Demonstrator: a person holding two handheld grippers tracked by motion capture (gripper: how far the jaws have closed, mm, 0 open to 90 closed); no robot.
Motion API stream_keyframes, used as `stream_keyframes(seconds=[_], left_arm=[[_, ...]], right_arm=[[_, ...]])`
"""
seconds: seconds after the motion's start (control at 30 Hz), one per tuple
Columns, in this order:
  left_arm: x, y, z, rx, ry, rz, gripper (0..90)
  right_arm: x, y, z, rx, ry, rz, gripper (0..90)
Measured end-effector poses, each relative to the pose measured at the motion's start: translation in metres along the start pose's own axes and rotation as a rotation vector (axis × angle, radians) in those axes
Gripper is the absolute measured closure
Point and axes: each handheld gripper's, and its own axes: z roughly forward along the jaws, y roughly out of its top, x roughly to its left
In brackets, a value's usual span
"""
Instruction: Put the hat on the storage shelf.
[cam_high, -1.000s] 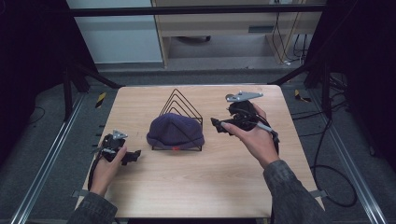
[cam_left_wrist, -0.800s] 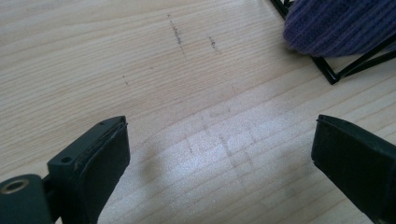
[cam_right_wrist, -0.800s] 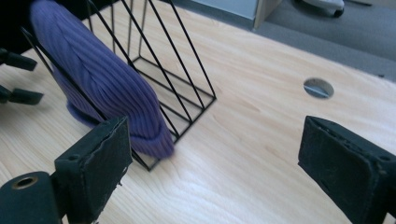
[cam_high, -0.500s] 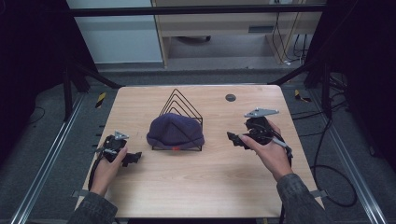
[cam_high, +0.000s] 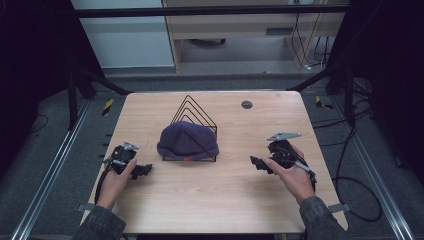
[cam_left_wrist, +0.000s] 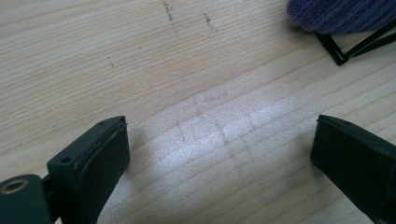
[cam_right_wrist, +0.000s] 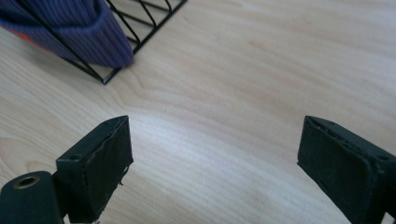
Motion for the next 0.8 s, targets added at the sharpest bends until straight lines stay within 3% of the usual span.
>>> stream_keyframes(seconds=[0.37,0.63,0.8], left_arm=[[0.000,-0.002,0.001,-0.001,-0.017,-0.011,1.6],[0.000,-0.002,0.002,-0.002,-0.020,-0.011,0.6],[0.000,-0.002,0.002,-0.003,-0.022,-0.009,0.2]], right_arm=[[-0.010,-0.027,0.021,0.053,-0.010,0.044,10.6],[-0.023,-0.034,0.027,0.052,-0.058,0.102,11.5],[-0.026,-0.037,0.030,0.062,-0.077,0.113,11.7]])
